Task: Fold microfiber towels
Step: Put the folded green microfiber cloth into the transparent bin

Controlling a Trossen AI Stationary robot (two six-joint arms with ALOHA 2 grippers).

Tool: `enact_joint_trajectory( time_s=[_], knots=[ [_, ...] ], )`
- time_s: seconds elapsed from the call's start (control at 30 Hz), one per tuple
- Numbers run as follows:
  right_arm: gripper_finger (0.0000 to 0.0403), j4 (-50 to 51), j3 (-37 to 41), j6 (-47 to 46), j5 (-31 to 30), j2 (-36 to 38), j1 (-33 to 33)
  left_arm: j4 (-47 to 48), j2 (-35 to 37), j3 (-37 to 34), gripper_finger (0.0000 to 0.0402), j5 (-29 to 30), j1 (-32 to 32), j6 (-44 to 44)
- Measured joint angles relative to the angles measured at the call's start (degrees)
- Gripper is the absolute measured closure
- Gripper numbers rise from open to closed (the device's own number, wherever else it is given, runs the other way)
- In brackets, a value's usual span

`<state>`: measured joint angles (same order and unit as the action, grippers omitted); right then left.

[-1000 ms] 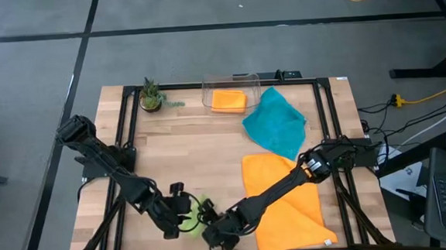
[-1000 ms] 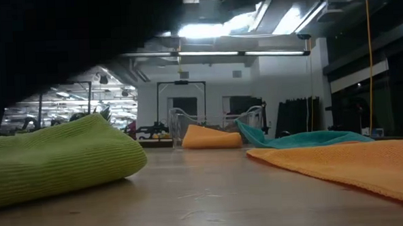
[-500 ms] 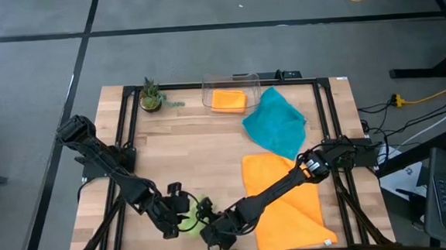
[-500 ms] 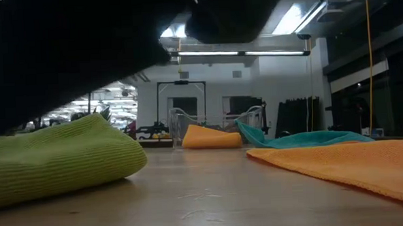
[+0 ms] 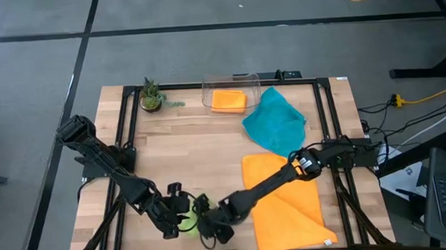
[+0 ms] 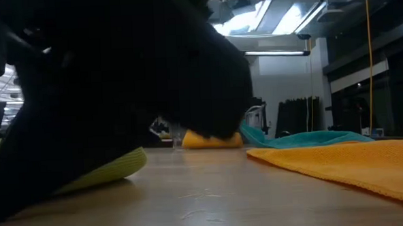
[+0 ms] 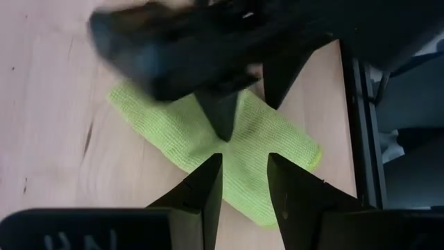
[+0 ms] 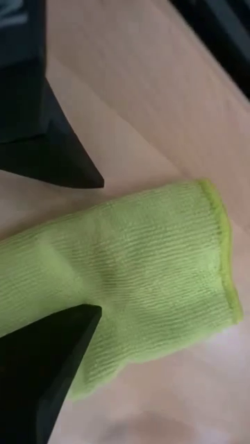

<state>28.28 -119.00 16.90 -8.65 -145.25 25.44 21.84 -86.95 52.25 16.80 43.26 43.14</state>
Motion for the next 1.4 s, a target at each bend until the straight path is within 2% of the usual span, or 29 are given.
enact_joint_trajectory(
  time_s=[0.1,0.3,0.43,0.67,0.9,1.03,1.2,1.4],
  knots=[
    [0.0112,0.99,0.0,-1.91,5.71,-0.08,-1.75,0.01,0.0,0.0,0.0293,-1.26,0.03,0.0],
    [0.0131,1.53,0.11,-1.62,4.01,-0.11,-2.78,0.03,0.0,0.0,0.0293,-2.94,0.03,-0.01],
    [0.0176,1.53,0.15,-2.86,3.44,-0.15,-3.46,0.03,-0.03,0.0,0.0293,-3.66,0.03,0.0],
    [0.0271,2.69,0.17,-8.14,2.14,-0.17,-5.05,0.04,-0.03,0.0,0.0293,-9.41,0.03,3.18],
    [0.038,3.37,0.22,-12.35,1.0,-0.11,-6.61,0.23,-0.03,-0.02,0.0293,-11.89,0.03,5.17],
    [0.038,3.58,0.22,-13.47,1.31,-0.09,-6.92,0.23,-0.03,-0.02,0.0293,-12.06,0.23,5.98],
    [0.038,6.04,0.39,-14.96,-3.56,0.78,-7.6,0.18,-0.03,-0.02,0.0293,-14.46,1.22,9.26],
    [0.038,16.05,0.79,-16.69,-7.58,4.55,-8.54,0.18,-0.03,-0.02,0.0293,-14.31,2.75,10.71]
  ],
)
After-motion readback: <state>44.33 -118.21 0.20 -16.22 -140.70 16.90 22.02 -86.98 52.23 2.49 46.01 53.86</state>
